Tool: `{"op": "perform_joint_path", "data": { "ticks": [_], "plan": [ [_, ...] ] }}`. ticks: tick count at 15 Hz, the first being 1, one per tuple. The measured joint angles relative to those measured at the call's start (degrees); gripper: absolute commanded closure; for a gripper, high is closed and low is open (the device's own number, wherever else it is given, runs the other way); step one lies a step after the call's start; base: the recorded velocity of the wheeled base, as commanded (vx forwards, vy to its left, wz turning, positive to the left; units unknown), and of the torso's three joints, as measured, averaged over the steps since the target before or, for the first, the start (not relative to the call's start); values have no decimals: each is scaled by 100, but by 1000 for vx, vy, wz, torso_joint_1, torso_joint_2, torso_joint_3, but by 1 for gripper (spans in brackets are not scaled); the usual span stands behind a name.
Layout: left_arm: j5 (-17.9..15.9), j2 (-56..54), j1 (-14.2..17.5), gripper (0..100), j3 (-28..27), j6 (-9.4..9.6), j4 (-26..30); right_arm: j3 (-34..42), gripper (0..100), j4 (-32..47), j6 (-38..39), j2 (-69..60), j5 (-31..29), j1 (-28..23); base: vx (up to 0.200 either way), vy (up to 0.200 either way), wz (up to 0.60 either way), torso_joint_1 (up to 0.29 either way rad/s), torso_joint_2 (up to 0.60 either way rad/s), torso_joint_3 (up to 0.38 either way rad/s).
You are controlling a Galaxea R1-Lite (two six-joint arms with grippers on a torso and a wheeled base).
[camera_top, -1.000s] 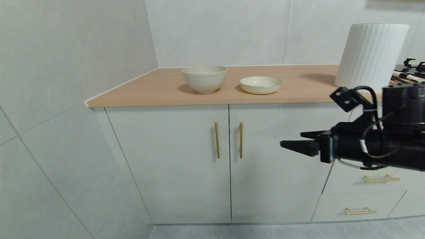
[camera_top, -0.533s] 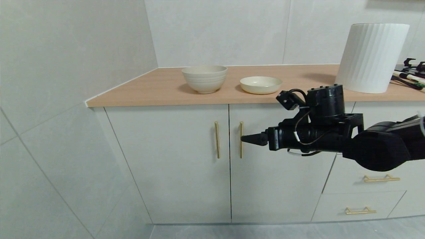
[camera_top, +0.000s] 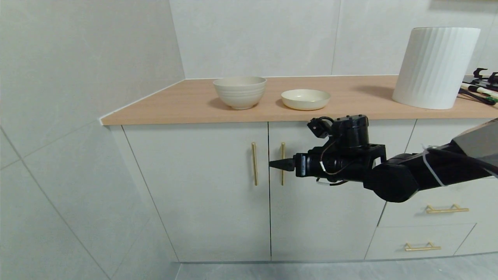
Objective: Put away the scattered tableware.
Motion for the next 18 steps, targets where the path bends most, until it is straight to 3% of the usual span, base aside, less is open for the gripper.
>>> {"op": "perform_joint_path", "data": {
  "ticks": [5,18],
  "plan": [
    [0,0,0,0,0,0,-2,-15,0,-856,41,511,-20,13,0,0,0,0,0,0],
    [0,0,0,0,0,0,-2,-116,0,-1484,575,981,-7,17,0,0,0,0,0,0]
  ]
}}
